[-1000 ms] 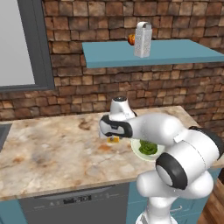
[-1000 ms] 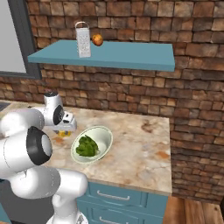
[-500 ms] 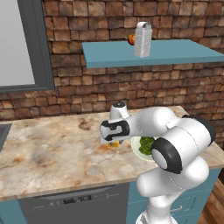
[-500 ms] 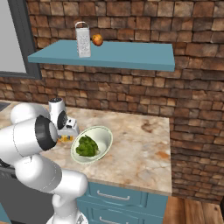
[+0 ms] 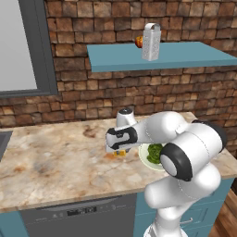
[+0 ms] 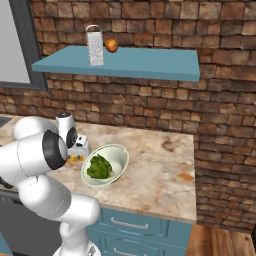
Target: Pick the cheese from the fridge and the cheese grater from the cabinet and place them next to the salad bowl.
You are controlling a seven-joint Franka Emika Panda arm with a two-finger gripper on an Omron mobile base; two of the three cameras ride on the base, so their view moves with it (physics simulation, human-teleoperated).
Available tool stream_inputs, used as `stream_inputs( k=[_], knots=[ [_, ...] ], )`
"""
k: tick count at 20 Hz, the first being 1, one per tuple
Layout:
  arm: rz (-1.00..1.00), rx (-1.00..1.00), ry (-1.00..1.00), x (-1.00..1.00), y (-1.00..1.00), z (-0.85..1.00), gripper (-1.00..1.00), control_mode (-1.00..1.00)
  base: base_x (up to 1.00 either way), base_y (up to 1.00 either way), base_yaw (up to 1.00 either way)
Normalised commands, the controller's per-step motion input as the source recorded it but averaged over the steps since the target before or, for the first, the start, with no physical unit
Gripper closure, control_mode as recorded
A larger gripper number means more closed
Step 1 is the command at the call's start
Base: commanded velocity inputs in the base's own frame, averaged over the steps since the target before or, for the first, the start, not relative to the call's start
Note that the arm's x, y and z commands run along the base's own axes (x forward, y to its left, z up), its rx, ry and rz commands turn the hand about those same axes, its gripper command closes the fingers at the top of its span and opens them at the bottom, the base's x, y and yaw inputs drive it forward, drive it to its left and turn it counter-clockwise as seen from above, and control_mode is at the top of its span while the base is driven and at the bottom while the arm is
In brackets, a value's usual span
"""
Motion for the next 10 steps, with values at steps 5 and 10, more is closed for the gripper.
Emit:
stream_inputs(
  k=[5, 10],
  knots=[
    [0.0, -0.01, 0.0, -0.04, 0.0, -0.23, -1.0, -1.0, 0.0, 0.0, 0.0],
    [0.0, 0.0, -0.01, -0.15, 0.0, -0.05, -1.0, -1.0, 0.0, 0.0, 0.0]
  ],
)
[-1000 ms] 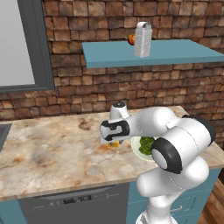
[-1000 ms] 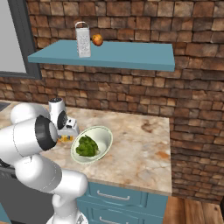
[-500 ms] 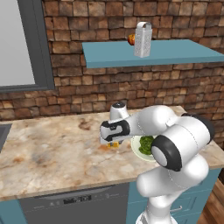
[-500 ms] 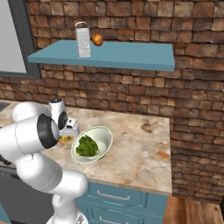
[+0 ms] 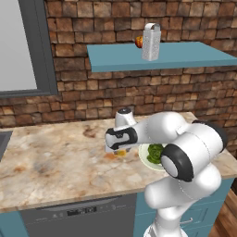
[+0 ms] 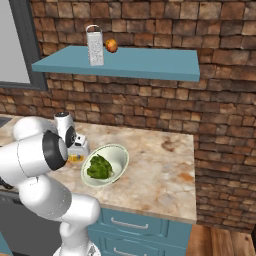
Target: Pick the cheese from the fridge and the cheese grater from the cabinet and place them next to the salad bowl.
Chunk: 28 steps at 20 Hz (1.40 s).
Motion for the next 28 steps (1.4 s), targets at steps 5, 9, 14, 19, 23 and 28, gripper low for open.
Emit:
stream_inputs(
  k=[5, 9, 14, 19, 23, 28],
  knots=[
    [0.0, 0.0, -0.04, -0.25, -0.01, 0.22, -1.0, -1.0, 0.0, 0.0, 0.0],
    [0.0, 0.0, 0.0, -0.2, 0.0, 0.32, -1.0, -1.0, 0.0, 0.0, 0.0],
    [0.0, 0.0, -0.01, -0.16, -0.01, 0.47, -1.0, -1.0, 0.0, 0.0, 0.0],
    [0.0, 0.0, -0.06, -0.25, -0.13, 0.56, -1.0, -1.0, 0.0, 0.0, 0.0],
    [0.0, 0.0, -0.14, -0.2, -0.19, 0.6, -1.0, -1.0, 0.0, 0.0, 0.0],
    [-0.02, 0.02, -0.23, -0.15, -0.17, 0.67, -1.0, -1.0, 0.0, 0.0, 0.0]
  ],
)
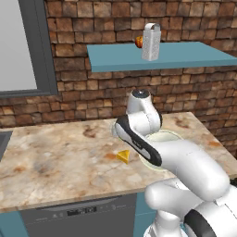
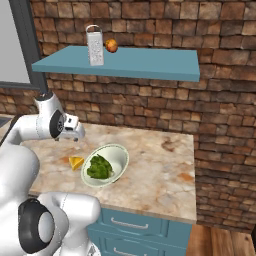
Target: Pick the cheese from the fridge and the cheese grater from the cabinet and place them next to the salad bowl.
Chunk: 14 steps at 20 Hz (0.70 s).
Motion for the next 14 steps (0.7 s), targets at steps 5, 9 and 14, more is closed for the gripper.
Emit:
stream_inputs(
  k=[5, 9, 14],
  knots=[
    [-0.06, 0.04, -0.25, -0.15, -0.17, 0.67, -1.0, -1.0, 0.0, 0.0, 0.0],
    [-0.07, 0.08, -0.22, -0.14, -0.2, 0.7, -1.0, -1.0, 0.0, 0.0, 0.0],
    [-0.01, 0.11, -0.22, -0.11, -0.22, 0.67, -1.0, -1.0, 0.0, 0.0, 0.0]
  ],
)
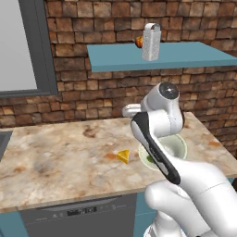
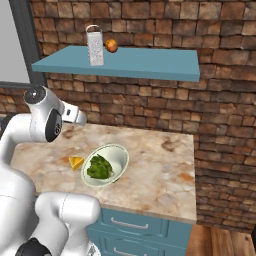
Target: Pick the cheese from the fridge and the cheese grater from the cabinet and place them next to the salad bowl.
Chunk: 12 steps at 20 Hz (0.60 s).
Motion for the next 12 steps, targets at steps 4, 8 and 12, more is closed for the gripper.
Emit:
stream_inputs(
  k=[4, 8, 12],
  knots=[
    [0.0, 0.14, -0.15, -0.12, -0.26, 0.62, -1.0, -1.0, 0.0, 0.0, 0.0],
    [0.01, 0.09, -0.1, -0.13, -0.31, 0.65, -1.0, -1.0, 0.0, 0.0, 0.0],
    [0.0, 0.01, 0.04, -0.06, -0.25, 0.66, -1.0, -1.0, 0.0, 0.0, 0.0]
  ],
)
